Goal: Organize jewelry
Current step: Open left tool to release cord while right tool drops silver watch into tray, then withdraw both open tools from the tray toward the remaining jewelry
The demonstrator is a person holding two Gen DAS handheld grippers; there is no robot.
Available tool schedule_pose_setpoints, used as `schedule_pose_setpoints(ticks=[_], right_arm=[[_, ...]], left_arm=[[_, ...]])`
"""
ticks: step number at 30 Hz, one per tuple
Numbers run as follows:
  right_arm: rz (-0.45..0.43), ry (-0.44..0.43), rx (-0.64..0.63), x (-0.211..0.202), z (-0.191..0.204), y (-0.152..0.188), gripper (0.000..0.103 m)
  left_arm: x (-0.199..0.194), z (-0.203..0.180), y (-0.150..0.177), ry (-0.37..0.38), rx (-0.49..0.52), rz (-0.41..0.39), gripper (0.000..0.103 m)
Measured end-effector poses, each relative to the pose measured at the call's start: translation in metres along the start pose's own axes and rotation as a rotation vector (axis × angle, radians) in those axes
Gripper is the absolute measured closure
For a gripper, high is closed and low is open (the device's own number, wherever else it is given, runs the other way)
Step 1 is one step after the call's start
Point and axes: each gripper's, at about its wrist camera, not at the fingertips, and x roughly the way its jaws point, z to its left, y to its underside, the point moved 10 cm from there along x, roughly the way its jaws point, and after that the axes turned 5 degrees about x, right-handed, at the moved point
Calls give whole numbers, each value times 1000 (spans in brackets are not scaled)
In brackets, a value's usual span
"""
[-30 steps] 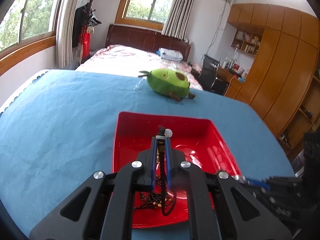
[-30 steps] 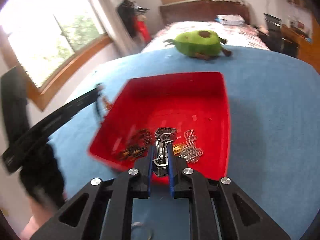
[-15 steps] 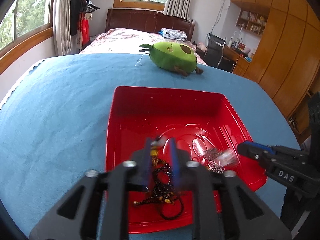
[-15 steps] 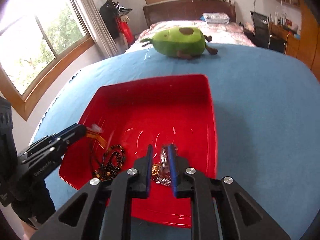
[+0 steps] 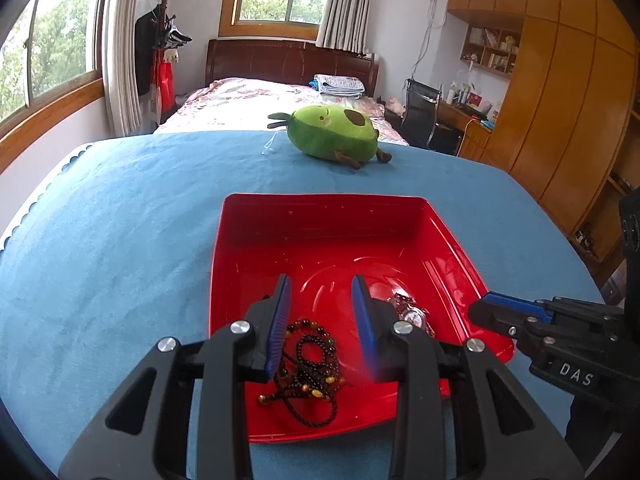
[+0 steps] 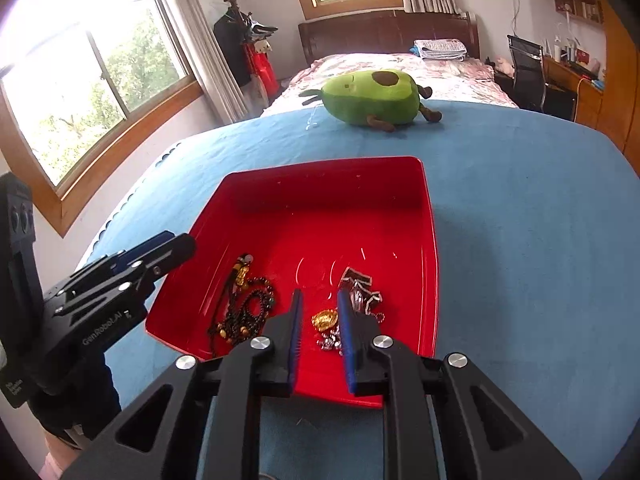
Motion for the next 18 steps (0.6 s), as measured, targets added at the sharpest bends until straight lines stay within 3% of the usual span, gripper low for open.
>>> schedule_pose_setpoints(ticks=[9,18], right_arm=[[16,9,25,-14,-13,23,82],[90,26,32,-20,-31,74,80]], left_arm=[[-22,1,14,-15,20,7,69],[-42,-1,63,-40,55,68,67]])
